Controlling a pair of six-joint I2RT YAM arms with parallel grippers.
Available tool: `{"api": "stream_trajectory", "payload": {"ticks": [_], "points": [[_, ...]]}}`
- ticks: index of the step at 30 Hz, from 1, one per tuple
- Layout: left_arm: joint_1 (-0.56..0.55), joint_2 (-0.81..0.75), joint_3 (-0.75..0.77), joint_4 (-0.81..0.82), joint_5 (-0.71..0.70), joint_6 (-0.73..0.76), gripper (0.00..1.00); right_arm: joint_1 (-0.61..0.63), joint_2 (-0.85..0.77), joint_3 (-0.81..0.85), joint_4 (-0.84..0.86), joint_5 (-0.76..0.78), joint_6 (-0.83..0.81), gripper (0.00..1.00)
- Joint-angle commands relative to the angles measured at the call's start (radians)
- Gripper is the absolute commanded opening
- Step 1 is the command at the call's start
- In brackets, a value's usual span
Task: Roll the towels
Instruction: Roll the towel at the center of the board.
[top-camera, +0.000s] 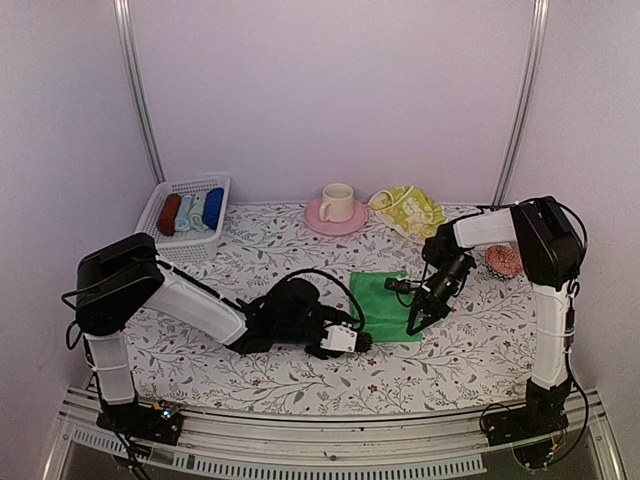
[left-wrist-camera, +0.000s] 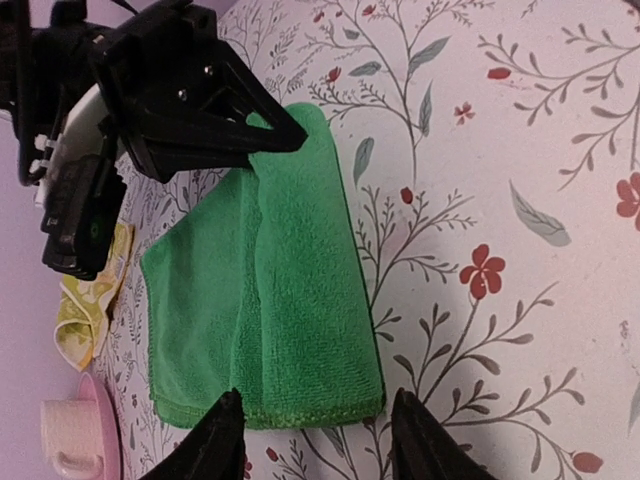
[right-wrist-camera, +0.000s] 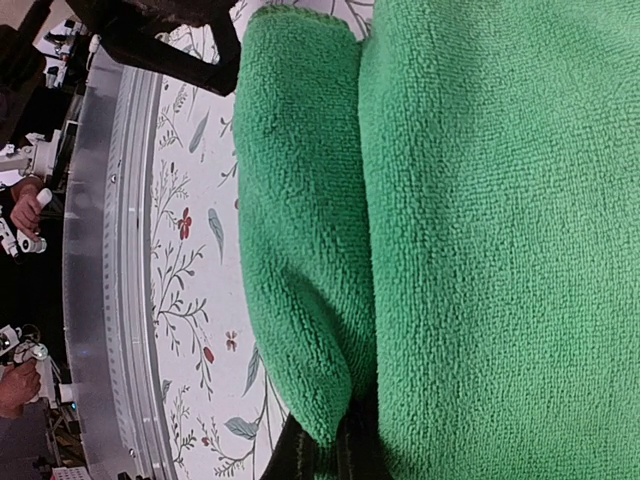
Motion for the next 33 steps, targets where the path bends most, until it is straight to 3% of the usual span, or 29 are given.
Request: {"api": "stream_trajectory", "payload": {"ticks": [1, 15, 19, 24, 28, 33], "points": [[-0.023, 0.05, 0.028, 0.049, -0.052, 0.076, 0.5, -0.009, 0.043, 0.042, -0.017, 0.016, 0.034, 0.05], [-0.043, 0.121, 0.051, 0.075, -0.128, 0.131, 0.5, -0.01, 0.103, 0.113, -0.045, 0.029, 0.055, 0.07], [-0.047, 0.14, 0.056, 0.077, -0.155, 0.142, 0.46, -0.01, 0.104, 0.113, -0.045, 0.031, 0.056, 0.07], [-0.048, 0.149, 0.067, 0.059, -0.154, 0.126, 0.32, -0.01, 0.106, 0.115, -0.039, 0.036, 0.061, 0.08], [-0.047, 0.158, 0.083, 0.039, -0.158, 0.118, 0.12, -0.009, 0.104, 0.116, -0.033, 0.039, 0.065, 0.1], [-0.048, 0.157, 0.098, 0.01, -0.147, 0.097, 0.0, -0.01, 0.097, 0.116, -0.022, 0.042, 0.067, 0.13]]}}
